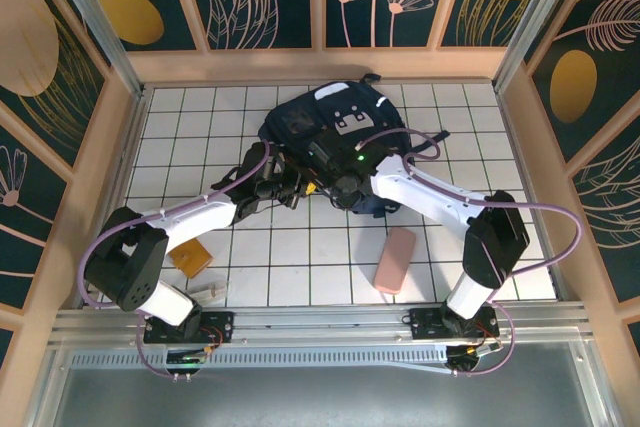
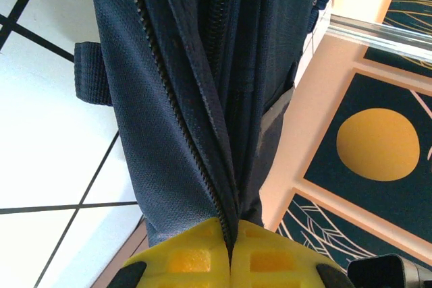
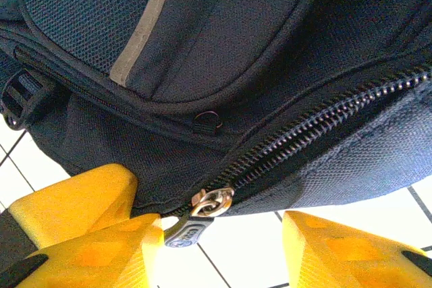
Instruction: Pack the student bag
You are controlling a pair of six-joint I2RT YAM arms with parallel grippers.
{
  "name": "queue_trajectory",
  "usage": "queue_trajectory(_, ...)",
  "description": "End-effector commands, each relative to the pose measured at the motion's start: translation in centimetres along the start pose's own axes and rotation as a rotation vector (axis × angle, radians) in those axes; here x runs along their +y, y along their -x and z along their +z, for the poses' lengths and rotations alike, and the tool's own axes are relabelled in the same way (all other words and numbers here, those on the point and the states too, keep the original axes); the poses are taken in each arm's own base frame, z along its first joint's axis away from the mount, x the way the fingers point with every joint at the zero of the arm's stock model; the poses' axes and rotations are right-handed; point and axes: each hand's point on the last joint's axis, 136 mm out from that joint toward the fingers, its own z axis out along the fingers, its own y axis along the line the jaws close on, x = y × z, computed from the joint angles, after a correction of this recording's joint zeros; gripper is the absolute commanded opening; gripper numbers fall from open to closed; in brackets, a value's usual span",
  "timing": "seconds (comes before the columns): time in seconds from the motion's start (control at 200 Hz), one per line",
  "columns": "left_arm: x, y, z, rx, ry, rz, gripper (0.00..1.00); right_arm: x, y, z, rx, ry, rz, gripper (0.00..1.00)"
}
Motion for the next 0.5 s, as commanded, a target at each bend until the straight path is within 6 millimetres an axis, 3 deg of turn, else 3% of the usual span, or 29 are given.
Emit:
queue_trajectory(0.0,-0.2,-1.0,-0.8,0.035,0.011,-0.26,0.0,-0.5,1.1,0.4,-0.075,-0.038,0.062,0.49)
queue_trajectory(0.245,0.0,-1.1,-0.7,0.043,0.006,-0.264,0.0,-0.6,1.1,1.6,-0.088,-0.056,0.111,0.43)
queue_trajectory(0.495,0.5,-0.9,-0.5,0.04,0.008,-0.274,0.0,-1.2,1.1,1.3,-0.113,-0.088,0.077,0.18)
